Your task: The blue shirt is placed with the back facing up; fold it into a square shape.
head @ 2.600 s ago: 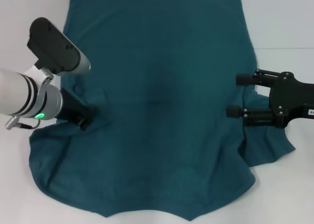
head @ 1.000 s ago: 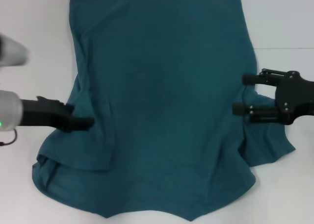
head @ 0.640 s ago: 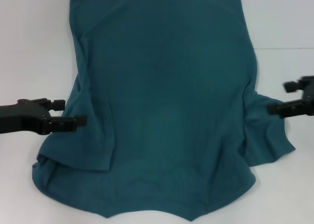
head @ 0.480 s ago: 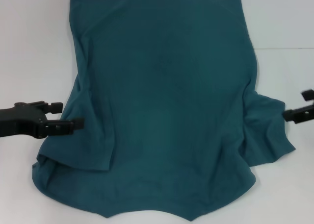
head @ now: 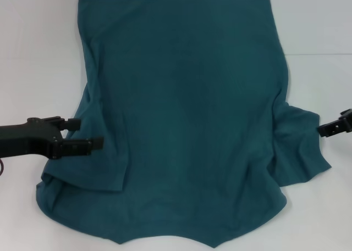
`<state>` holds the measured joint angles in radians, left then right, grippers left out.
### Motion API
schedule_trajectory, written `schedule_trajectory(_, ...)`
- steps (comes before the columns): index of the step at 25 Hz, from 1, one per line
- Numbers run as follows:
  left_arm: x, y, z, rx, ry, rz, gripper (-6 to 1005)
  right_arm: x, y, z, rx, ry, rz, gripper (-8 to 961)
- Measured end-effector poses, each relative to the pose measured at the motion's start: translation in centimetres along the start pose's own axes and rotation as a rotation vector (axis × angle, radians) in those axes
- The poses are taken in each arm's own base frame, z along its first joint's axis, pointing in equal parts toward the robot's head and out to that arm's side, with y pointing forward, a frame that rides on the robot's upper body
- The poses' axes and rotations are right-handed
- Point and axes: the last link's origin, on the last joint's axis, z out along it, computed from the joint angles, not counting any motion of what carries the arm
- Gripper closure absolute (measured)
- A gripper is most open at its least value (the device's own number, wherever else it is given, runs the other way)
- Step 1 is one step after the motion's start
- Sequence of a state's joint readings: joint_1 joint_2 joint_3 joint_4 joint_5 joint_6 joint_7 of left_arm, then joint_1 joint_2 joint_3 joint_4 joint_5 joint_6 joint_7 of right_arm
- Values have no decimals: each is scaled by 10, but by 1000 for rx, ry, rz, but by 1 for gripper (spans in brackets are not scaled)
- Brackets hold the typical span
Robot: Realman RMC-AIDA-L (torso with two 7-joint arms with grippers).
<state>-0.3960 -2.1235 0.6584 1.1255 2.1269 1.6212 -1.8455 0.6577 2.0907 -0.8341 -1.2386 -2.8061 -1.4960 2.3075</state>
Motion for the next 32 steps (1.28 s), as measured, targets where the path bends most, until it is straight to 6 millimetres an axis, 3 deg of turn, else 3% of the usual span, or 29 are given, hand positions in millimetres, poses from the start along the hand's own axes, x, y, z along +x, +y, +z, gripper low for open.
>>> schedule_trajectory(11, 0, -2, 1, 3, 1, -6, 85, -2, 11, 44, -27, 36, 41, 195)
schedule_trajectory(21, 0, -4, 0, 17, 5, -6, 86, 1, 9, 59, -19, 30, 67, 316)
schedule_trajectory(27, 1, -6, -1, 26, 6, -2, 87, 2, 12, 63, -46, 1, 74, 539)
schedule_trajectory(32, 1, -7, 0, 33, -1, 0, 87, 4, 9, 62, -46, -8, 84, 661)
